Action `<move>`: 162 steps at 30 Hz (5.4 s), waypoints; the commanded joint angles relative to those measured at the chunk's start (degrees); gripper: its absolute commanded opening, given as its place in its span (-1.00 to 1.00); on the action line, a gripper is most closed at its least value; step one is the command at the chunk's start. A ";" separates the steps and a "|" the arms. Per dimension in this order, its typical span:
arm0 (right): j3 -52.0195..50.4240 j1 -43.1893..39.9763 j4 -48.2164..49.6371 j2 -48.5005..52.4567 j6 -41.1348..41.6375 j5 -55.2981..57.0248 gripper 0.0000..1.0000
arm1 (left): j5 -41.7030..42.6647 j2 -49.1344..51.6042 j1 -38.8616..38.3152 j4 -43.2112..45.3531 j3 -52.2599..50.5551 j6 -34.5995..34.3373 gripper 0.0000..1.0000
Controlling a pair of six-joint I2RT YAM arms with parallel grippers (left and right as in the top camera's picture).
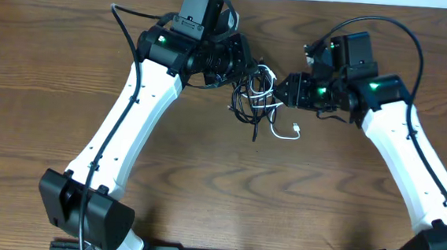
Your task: Untangle cables
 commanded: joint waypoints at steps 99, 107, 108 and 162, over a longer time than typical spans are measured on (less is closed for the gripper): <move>14.84 -37.24 -24.63 -21.16 -18.49 -7.21 -0.98 | -34.86 3.58 0.31 -4.17 -20.20 12.02 -0.82; 14.93 -37.44 -25.18 -15.69 -18.51 -6.47 -0.98 | -34.71 3.58 0.31 -3.96 -20.20 12.04 -0.77; 15.26 -37.81 -24.24 -15.41 -17.97 -7.34 -0.98 | -34.71 3.58 0.31 -3.96 -20.20 12.02 -0.76; 23.34 -37.70 -32.50 -11.02 -21.20 -5.03 -0.98 | -14.19 14.56 -19.98 14.38 -20.31 8.52 0.07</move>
